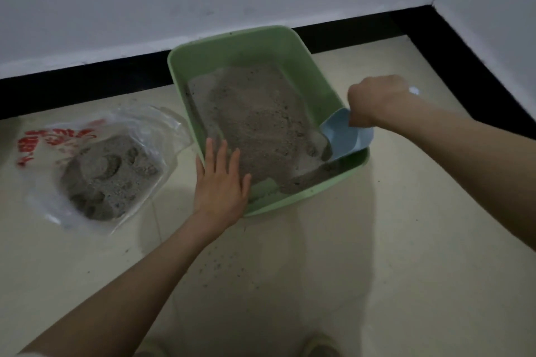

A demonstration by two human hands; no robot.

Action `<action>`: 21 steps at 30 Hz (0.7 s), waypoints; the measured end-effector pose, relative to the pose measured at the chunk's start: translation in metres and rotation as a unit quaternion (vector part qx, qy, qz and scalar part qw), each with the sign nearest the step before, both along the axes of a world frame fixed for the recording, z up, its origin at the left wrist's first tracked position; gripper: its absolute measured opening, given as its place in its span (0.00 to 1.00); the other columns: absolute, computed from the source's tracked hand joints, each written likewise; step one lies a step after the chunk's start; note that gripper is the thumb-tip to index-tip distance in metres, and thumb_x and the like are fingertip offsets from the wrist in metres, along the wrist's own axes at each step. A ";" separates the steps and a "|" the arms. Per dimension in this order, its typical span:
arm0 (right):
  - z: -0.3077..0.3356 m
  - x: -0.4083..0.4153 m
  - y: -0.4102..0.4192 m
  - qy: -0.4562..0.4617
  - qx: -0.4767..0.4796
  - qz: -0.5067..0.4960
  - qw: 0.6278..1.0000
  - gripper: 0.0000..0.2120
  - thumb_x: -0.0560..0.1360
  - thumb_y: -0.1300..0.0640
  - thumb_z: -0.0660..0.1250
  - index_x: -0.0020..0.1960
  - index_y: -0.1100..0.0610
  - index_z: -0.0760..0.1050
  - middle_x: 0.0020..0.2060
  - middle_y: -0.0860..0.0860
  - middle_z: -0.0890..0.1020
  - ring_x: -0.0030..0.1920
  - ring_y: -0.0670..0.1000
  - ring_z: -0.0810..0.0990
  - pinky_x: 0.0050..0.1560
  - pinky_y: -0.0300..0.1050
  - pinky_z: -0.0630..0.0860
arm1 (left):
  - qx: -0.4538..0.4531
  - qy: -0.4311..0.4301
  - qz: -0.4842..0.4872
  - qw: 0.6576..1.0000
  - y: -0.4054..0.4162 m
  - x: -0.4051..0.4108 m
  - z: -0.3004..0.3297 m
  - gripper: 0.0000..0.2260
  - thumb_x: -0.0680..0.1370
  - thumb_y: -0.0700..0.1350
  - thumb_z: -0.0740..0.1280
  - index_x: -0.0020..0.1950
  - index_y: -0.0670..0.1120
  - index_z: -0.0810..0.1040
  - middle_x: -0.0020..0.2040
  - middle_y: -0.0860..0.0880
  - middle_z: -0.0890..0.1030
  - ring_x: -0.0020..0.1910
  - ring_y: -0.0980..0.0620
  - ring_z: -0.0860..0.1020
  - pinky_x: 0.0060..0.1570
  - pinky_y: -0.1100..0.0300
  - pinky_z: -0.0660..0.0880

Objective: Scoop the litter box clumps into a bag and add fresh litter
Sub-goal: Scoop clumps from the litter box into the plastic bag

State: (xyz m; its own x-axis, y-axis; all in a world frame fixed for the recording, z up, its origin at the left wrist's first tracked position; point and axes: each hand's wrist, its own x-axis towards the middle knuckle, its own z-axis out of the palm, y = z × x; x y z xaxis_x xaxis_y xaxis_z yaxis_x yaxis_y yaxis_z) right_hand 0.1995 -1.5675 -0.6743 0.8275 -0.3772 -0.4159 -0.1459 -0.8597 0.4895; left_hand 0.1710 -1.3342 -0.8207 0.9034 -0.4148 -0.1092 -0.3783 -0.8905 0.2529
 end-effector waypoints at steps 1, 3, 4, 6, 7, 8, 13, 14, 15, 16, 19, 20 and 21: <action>-0.001 0.003 0.006 0.010 -0.009 0.012 1.000 0.11 0.77 0.54 0.60 0.39 0.59 0.67 0.31 0.52 0.66 0.32 0.51 0.68 0.42 0.46 0.67 | 0.012 -0.010 -0.001 1.000 0.000 -0.001 -0.001 0.26 0.81 0.55 0.48 0.76 0.44 0.50 0.77 0.43 0.48 0.75 0.42 0.37 0.70 0.45 0.34; -0.006 0.008 0.017 0.024 -0.025 0.042 0.999 0.12 0.78 0.57 0.59 0.37 0.58 0.64 0.31 0.52 0.64 0.31 0.50 0.65 0.44 0.45 0.65 | 0.025 -0.029 -0.005 0.999 0.001 -0.002 -0.001 0.27 0.81 0.55 0.46 0.76 0.44 0.51 0.77 0.42 0.49 0.75 0.42 0.38 0.69 0.45 0.31; -0.009 0.011 0.021 0.030 -0.024 0.053 0.998 0.09 0.79 0.58 0.58 0.40 0.58 0.65 0.31 0.52 0.64 0.33 0.50 0.66 0.45 0.45 0.64 | 0.021 -0.035 -0.006 0.999 0.001 -0.002 -0.001 0.27 0.80 0.55 0.45 0.76 0.43 0.52 0.77 0.42 0.51 0.75 0.41 0.40 0.70 0.45 0.32; -0.017 0.017 0.025 0.044 -0.005 0.058 0.997 0.07 0.79 0.59 0.58 0.43 0.58 0.66 0.33 0.52 0.66 0.40 0.51 0.68 0.47 0.46 0.63 | 0.008 -0.041 -0.008 0.999 0.001 -0.001 -0.002 0.30 0.77 0.56 0.42 0.75 0.41 0.56 0.76 0.40 0.56 0.76 0.40 0.44 0.71 0.47 0.33; -0.020 0.018 0.024 0.053 0.012 0.042 0.998 0.09 0.79 0.59 0.59 0.40 0.59 0.66 0.34 0.52 0.68 0.38 0.51 0.68 0.47 0.46 0.64 | 0.004 -0.042 -0.012 0.999 0.001 -0.001 -0.003 0.31 0.76 0.56 0.41 0.74 0.41 0.57 0.75 0.40 0.56 0.75 0.40 0.44 0.71 0.47 0.33; -0.023 0.020 0.021 0.063 0.031 0.012 0.997 0.10 0.78 0.59 0.59 0.38 0.58 0.67 0.34 0.51 0.69 0.34 0.50 0.69 0.48 0.45 0.66 | 0.001 -0.043 -0.013 0.999 0.001 -0.001 -0.004 0.31 0.76 0.56 0.41 0.74 0.40 0.58 0.75 0.40 0.57 0.75 0.40 0.45 0.71 0.48 0.33; -0.032 0.015 -0.016 0.012 0.189 -0.265 0.946 0.09 0.75 0.57 0.67 0.49 0.64 0.75 0.36 0.55 0.78 0.35 0.53 0.80 0.44 0.45 0.77 | -0.019 -0.046 -0.009 0.999 0.000 -0.001 -0.006 0.28 0.77 0.54 0.48 0.71 0.38 0.65 0.72 0.38 0.65 0.74 0.37 0.54 0.72 0.46 0.40; -0.033 0.011 -0.022 -0.004 0.215 -0.297 0.930 0.10 0.74 0.58 0.67 0.48 0.65 0.74 0.37 0.57 0.78 0.37 0.55 0.81 0.43 0.46 0.78 | -0.020 -0.046 -0.008 0.999 0.000 -0.001 -0.006 0.28 0.77 0.54 0.48 0.71 0.38 0.65 0.71 0.38 0.65 0.74 0.37 0.55 0.72 0.46 0.40; -0.034 0.006 -0.026 -0.016 0.230 -0.316 0.920 0.10 0.74 0.58 0.68 0.45 0.65 0.73 0.37 0.58 0.77 0.38 0.57 0.81 0.40 0.46 0.78 | -0.023 -0.047 -0.006 0.999 0.001 -0.001 -0.006 0.28 0.77 0.54 0.48 0.70 0.39 0.66 0.71 0.38 0.66 0.74 0.37 0.55 0.72 0.46 0.40; -0.036 0.002 -0.028 -0.026 0.238 -0.324 0.915 0.10 0.74 0.57 0.68 0.42 0.64 0.73 0.36 0.57 0.78 0.39 0.57 0.82 0.37 0.46 0.78 | -0.025 -0.048 -0.005 0.999 0.001 -0.001 -0.006 0.28 0.77 0.54 0.48 0.70 0.39 0.66 0.71 0.38 0.66 0.74 0.37 0.55 0.72 0.46 0.40; -0.039 -0.011 -0.027 -0.052 0.205 -0.284 0.935 0.11 0.74 0.56 0.66 0.35 0.60 0.71 0.30 0.54 0.78 0.33 0.54 0.81 0.35 0.44 0.76 | -0.030 -0.046 -0.005 0.998 0.001 0.000 -0.006 0.28 0.77 0.54 0.48 0.70 0.39 0.66 0.71 0.39 0.66 0.74 0.37 0.56 0.72 0.46 0.41; -0.039 -0.013 -0.024 -0.055 0.176 -0.254 0.950 0.12 0.74 0.56 0.65 0.34 0.59 0.71 0.29 0.53 0.79 0.31 0.53 0.80 0.35 0.42 0.74 | -0.030 -0.046 -0.005 0.998 0.001 0.000 -0.006 0.28 0.77 0.54 0.49 0.70 0.39 0.66 0.71 0.39 0.66 0.74 0.37 0.56 0.72 0.46 0.41; -0.039 -0.015 -0.022 -0.061 0.149 -0.224 0.961 0.11 0.74 0.56 0.64 0.34 0.59 0.71 0.30 0.53 0.79 0.33 0.53 0.80 0.36 0.42 0.73 | -0.031 -0.045 -0.005 0.998 0.001 0.000 -0.007 0.27 0.77 0.54 0.49 0.70 0.39 0.66 0.71 0.39 0.67 0.74 0.37 0.56 0.72 0.46 0.41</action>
